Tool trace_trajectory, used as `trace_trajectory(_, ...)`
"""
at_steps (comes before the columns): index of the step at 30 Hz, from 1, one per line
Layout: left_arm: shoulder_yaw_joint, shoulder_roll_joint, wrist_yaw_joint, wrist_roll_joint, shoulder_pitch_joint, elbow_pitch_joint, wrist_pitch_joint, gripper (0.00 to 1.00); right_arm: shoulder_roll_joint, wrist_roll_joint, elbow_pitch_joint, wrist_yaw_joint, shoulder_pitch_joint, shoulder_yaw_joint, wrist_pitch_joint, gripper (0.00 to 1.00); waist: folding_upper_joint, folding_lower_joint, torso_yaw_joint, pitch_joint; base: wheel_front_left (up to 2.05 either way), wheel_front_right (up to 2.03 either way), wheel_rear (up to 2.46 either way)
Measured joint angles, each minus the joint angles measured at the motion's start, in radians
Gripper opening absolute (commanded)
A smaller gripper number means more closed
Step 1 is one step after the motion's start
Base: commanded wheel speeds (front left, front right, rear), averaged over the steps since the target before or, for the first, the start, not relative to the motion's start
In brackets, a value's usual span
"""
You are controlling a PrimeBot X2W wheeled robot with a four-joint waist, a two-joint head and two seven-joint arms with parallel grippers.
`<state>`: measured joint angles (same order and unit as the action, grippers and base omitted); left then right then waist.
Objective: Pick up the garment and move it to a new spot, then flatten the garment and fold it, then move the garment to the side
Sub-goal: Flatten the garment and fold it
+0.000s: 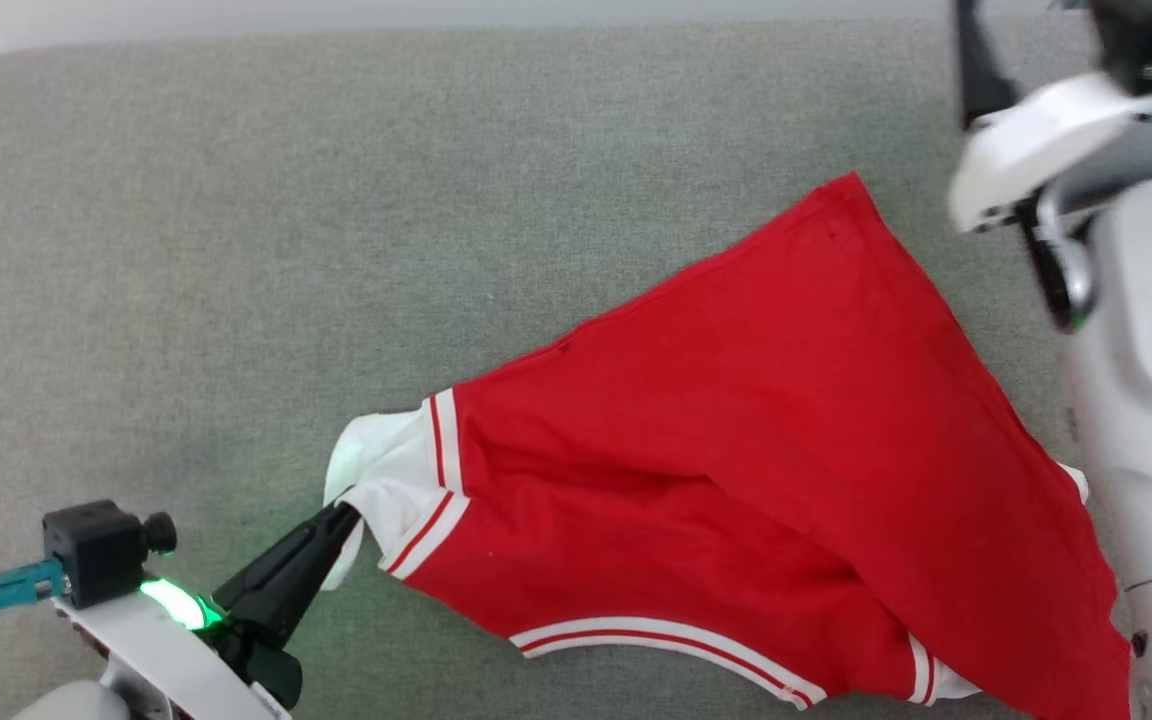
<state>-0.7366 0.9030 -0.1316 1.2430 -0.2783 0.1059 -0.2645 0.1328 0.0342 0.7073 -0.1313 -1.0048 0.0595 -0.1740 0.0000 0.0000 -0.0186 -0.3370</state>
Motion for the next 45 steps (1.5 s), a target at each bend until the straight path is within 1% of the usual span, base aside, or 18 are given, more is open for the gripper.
trace_trajectory(2,-0.006,0.002,0.000,0.000,-0.009,0.003,0.000,0.00,0.001,-0.040,0.060,0.000,-0.028,0.095,0.037,1.00,0.0000,0.0000,0.004,-0.005,0.00,0.00,0.00)
trace_trajectory(4,-0.004,0.009,0.000,0.003,-0.009,0.004,0.000,0.00,0.004,-0.130,0.101,0.000,-0.048,0.189,0.101,1.00,0.0000,0.0000,0.007,-0.012,0.00,0.00,0.00)
trace_trajectory(8,0.002,0.018,0.000,0.005,-0.007,0.006,0.000,0.00,0.091,-0.317,0.108,0.000,-0.083,0.337,0.267,1.00,0.0000,0.0000,0.010,-0.033,0.00,0.00,0.00)
trace_trajectory(11,0.007,0.025,0.000,0.006,-0.003,0.014,0.000,0.00,0.155,-0.472,0.069,0.000,-0.088,0.419,0.445,1.00,0.0000,0.0000,0.012,-0.051,0.00,0.00,0.00)
trace_trajectory(14,0.010,0.031,0.000,0.005,-0.002,0.026,0.000,0.00,0.214,-0.608,0.020,0.000,-0.077,0.460,0.641,1.00,0.0000,0.0000,0.013,-0.070,0.00,0.00,0.00)
trace_trajectory(16,0.013,0.035,0.000,0.005,-0.002,0.035,0.000,0.00,0.253,-0.643,-0.020,0.000,-0.070,0.467,0.707,1.00,0.0000,-0.0001,0.014,-0.084,0.00,0.00,0.00)
trace_trajectory(17,0.014,0.037,0.000,0.004,-0.003,0.039,0.000,0.00,0.259,-0.669,-0.031,0.000,-0.070,0.458,0.740,1.00,0.0000,0.0000,0.015,-0.092,0.00,0.00,0.00)
trace_trajectory(19,0.019,0.043,0.000,0.002,-0.005,0.046,0.000,0.00,0.265,-0.677,-0.070,0.000,-0.063,0.467,0.778,1.00,0.0000,0.0000,0.016,-0.109,0.00,0.00,0.00)
trace_trajectory(23,0.019,0.046,0.000,-0.002,-0.019,0.057,0.000,0.00,0.252,-0.694,-0.121,0.001,-0.030,0.480,0.840,1.00,0.0000,0.0000,0.019,-0.144,0.00,0.00,0.00)
trace_trajectory(25,0.020,0.047,0.000,-0.002,-0.027,0.057,0.000,0.00,0.251,-0.706,-0.138,0.001,-0.031,0.469,0.879,1.00,0.0000,0.0000,0.022,-0.158,0.00,0.00,0.00)
trace_trajectory(27,0.021,0.048,0.000,0.000,-0.029,0.057,0.000,0.00,0.258,-0.686,-0.162,0.001,-0.031,0.470,0.904,1.00,0.0000,0.0000,0.025,-0.168,0.00,0.00,0.00)
trace_trajectory(28,0.021,0.047,0.000,0.001,-0.031,0.057,0.000,0.00,0.259,-0.681,-0.170,0.001,-0.031,0.468,0.910,0.83,0.0000,0.0000,0.027,-0.172,0.00,0.00,0.00)
trace_trajectory(29,0.020,0.047,0.000,0.001,-0.032,0.057,0.000,0.00,0.261,-0.677,-0.179,0.001,-0.029,0.465,0.914,0.26,0.0000,0.0000,0.029,-0.174,0.00,0.00,0.00)
trace_trajectory(30,0.019,0.047,0.000,0.002,-0.034,0.057,0.000,0.00,0.263,-0.671,-0.189,0.001,-0.027,0.463,0.914,0.00,0.0000,0.0000,0.030,-0.176,0.00,0.00,0.00)
trace_trajectory(34,0.019,0.042,0.000,0.004,-0.045,0.055,0.000,0.00,0.250,-0.657,-0.222,0.001,-0.016,0.457,0.921,0.00,0.0000,0.0000,0.033,-0.180,0.00,0.00,0.00)
trace_trajectory(37,0.021,0.033,0.000,0.015,-0.051,0.053,0.000,0.00,0.239,-0.655,-0.224,0.001,-0.009,0.428,0.920,0.00,0.0000,0.0000,0.034,-0.174,0.00,0.00,0.00)
trace_trajectory(42,0.036,0.036,0.000,0.052,-0.079,0.071,0.000,0.00,0.221,-0.656,-0.219,0.001,-0.003,0.360,0.925,0.00,0.0000,0.0000,0.034,-0.150,0.00,0.00,0.00)
trace_trajectory(45,0.051,0.052,0.000,0.075,-0.123,0.084,0.000,0.00,0.213,-0.642,-0.226,0.001,-0.014,0.288,0.892,0.00,0.0000,0.0000,0.034,-0.134,0.00,0.00,0.00)
